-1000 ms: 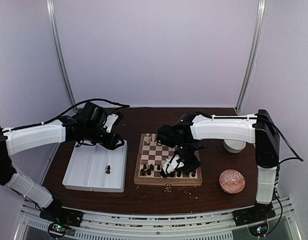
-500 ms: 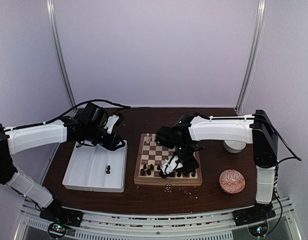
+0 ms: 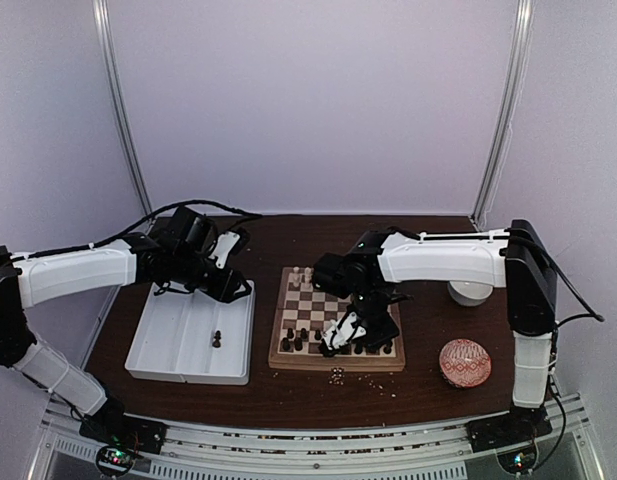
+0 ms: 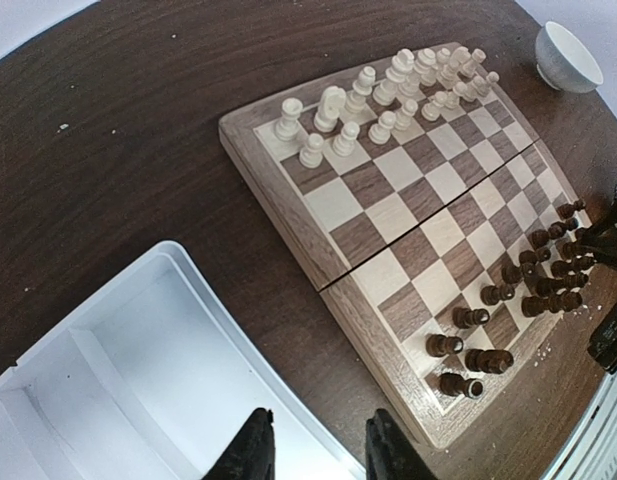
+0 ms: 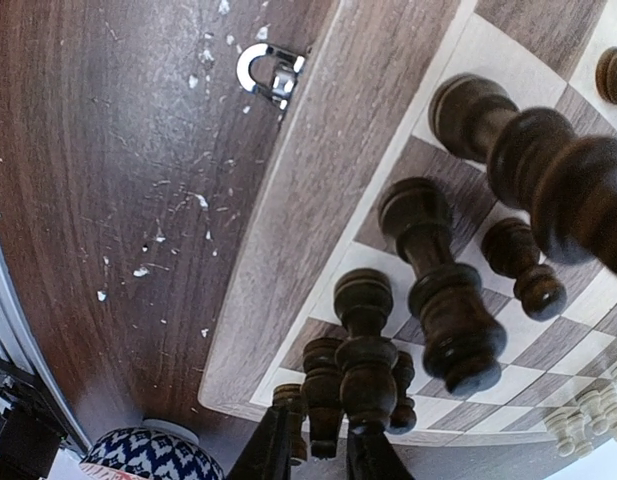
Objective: Set up the chess pieces on the board
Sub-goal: Place the knight at b8, then pick up the bishop from the storage box.
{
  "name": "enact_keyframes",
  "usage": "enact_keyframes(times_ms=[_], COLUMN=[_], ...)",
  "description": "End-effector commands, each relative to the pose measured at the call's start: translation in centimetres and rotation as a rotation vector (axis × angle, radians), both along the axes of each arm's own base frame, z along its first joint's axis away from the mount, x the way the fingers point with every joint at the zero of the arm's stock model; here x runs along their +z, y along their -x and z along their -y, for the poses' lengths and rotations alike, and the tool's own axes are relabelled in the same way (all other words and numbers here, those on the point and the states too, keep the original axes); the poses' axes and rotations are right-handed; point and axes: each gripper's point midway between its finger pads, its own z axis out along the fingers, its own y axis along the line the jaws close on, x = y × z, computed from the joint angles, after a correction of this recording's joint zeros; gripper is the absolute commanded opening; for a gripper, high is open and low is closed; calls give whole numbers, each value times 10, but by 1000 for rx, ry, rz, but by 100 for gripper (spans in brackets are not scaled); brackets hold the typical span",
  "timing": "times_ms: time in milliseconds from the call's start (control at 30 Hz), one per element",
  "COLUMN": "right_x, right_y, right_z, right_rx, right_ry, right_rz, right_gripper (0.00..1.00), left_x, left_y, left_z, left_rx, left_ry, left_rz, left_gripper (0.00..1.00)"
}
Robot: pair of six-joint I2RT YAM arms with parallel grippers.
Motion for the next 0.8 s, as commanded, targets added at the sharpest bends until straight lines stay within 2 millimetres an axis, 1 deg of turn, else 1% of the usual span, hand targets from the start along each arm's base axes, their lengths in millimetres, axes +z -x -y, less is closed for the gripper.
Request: enact_keyframes(times_ms=[0,67,167,233,300,367,433,500,600,667,767], right_x=[14,21,35,49,68,83,97,107,115,115,115], right_y=[1,2,6,9,11,11,9,5,-1,-3,-2], right_z=[-1,1,5,8,10,10,10,9,8,7,8], right_rx=[-14,-19,-24,-30,-38,-56,-86,-124,-166,-203,-220], right_ry=[-44,-46,-64,-91,-145,-203,-270,-336,-418,-458,-486], right_rz=[8,10,20,29,53,68,83,95,116,117,113], right_gripper=[23,23,24,25,26,27,28,28,28,28,28], left_x=[0,-1,-4,-6,-11,-20,-33,-41,-44,-50,-62], left_y=[-2,-1,5,13,23,34,47,57,63,63,64], left_z=[2,-1,-13,-26,-44,-63,-73,-76,-65,-60,-61], left_rx=[-4,6,54,105,167,233,288,341,381,407,452], left_ry=[12,0,-39,-70,-127,-184,-194,-169,-140,-173,-263], left_rz=[1,-4,-39,-75,-116,-166,-228,-280,-294,-300,-319], left_gripper=[32,32,32,32,32,32,31,31,31,32,32])
